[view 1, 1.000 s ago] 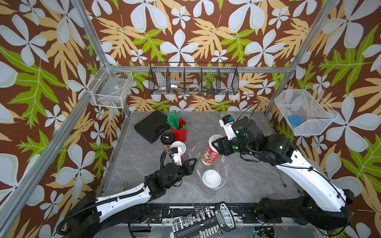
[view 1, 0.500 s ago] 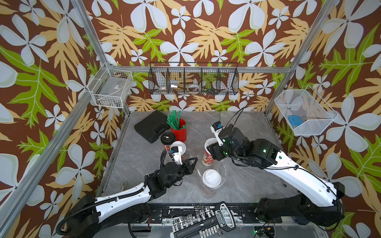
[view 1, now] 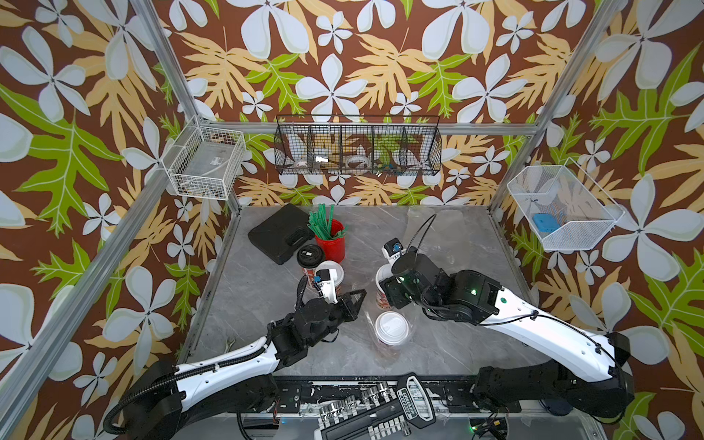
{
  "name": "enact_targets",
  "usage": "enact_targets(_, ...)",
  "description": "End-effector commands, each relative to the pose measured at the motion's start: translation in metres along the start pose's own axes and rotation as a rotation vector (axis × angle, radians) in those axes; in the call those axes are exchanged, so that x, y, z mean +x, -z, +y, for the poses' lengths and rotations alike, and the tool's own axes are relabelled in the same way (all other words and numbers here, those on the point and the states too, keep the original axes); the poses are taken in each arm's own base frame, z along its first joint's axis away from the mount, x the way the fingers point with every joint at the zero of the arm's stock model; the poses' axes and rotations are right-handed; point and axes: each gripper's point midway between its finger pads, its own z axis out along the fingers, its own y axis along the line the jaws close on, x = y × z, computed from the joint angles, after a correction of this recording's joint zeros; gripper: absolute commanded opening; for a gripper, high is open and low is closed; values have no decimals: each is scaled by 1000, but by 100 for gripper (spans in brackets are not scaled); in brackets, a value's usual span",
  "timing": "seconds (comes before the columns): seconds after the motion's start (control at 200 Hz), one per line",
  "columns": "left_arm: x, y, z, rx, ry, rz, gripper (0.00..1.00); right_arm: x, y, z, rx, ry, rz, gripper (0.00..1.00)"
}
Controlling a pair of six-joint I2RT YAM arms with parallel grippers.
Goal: Pack milk tea into plastic carrier bags
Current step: Place the milk tea cup in the plastic carrier bag.
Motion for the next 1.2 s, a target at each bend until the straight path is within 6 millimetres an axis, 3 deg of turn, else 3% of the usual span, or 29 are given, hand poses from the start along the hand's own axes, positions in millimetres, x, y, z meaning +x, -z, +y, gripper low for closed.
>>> enact_targets(0.0, -7, 0, -10, 27, 2, -22, 0, -8, -4, 0, 23, -19, -50, 66)
enact_targets(1.196, -16, 2, -25, 57, -3, -46, 0, 56, -60, 8, 63, 17, 90, 70)
